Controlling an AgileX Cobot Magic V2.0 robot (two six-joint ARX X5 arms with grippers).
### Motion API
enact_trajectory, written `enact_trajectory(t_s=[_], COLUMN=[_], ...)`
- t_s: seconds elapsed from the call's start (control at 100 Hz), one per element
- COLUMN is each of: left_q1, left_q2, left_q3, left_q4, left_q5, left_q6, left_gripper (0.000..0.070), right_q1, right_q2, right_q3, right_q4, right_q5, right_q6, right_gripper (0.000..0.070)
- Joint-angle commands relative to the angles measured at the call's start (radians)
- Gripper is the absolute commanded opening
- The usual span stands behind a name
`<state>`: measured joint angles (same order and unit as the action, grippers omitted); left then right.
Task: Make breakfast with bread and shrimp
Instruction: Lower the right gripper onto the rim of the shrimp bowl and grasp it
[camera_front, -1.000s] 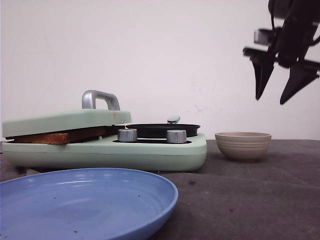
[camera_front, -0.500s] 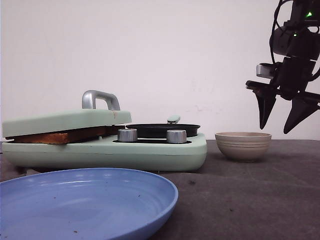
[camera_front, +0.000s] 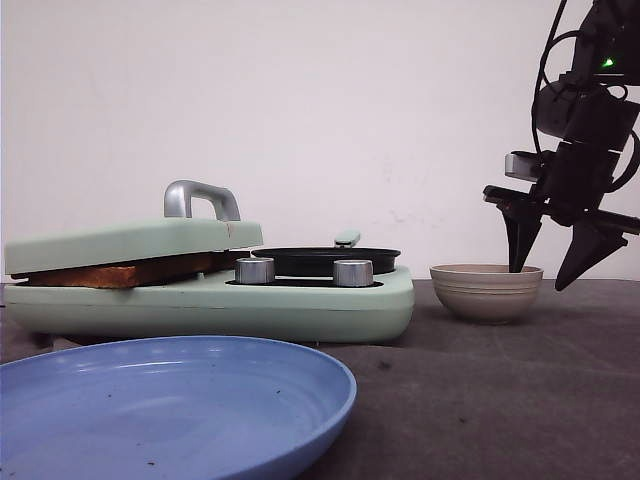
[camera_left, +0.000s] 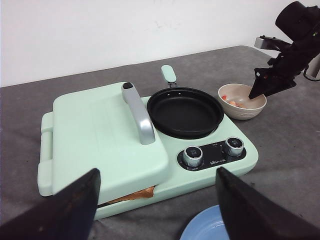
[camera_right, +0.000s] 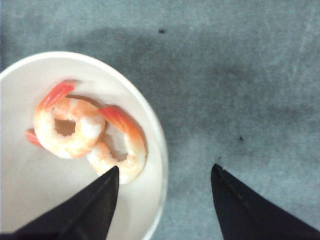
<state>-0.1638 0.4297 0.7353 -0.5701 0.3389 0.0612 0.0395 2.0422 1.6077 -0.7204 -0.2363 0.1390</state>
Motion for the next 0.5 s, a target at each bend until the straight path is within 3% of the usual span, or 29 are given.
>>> enact_trajectory(t_s=[0.0, 0.13, 0.26, 0.41, 0.49], left_q1=[0.0, 0.0, 0.0, 0.0, 0.0], left_q2=[0.002, 0.002, 0.002, 0.002, 0.002], left_q3=[0.004, 0.004, 0.004, 0.004, 0.004], left_q4=[0.009, 0.009, 0.009, 0.009, 0.009], left_q5=[0.0, 0.0, 0.0, 0.0, 0.0], left_q6=[0.01, 0.01, 0.01, 0.01, 0.01], left_gripper=[0.0389, 0.0389, 0.0389, 0.0389, 0.0389], right_q1=[0.005, 0.01, 0.012, 0.013, 0.013], right_q2=[0.043, 0.056, 0.056, 0.056, 0.056], right_q3=[0.023, 0.023, 0.023, 0.023, 0.023], right_q4=[0.003, 0.005, 0.025, 0.016, 0.016], right_q5=[-0.003, -0.001, -0.002, -0.002, -0.002], right_q6=[0.007, 0.007, 0.008, 0.011, 0.011], right_gripper=[0.0358, 0.0351, 0.0141, 0.01, 0.0])
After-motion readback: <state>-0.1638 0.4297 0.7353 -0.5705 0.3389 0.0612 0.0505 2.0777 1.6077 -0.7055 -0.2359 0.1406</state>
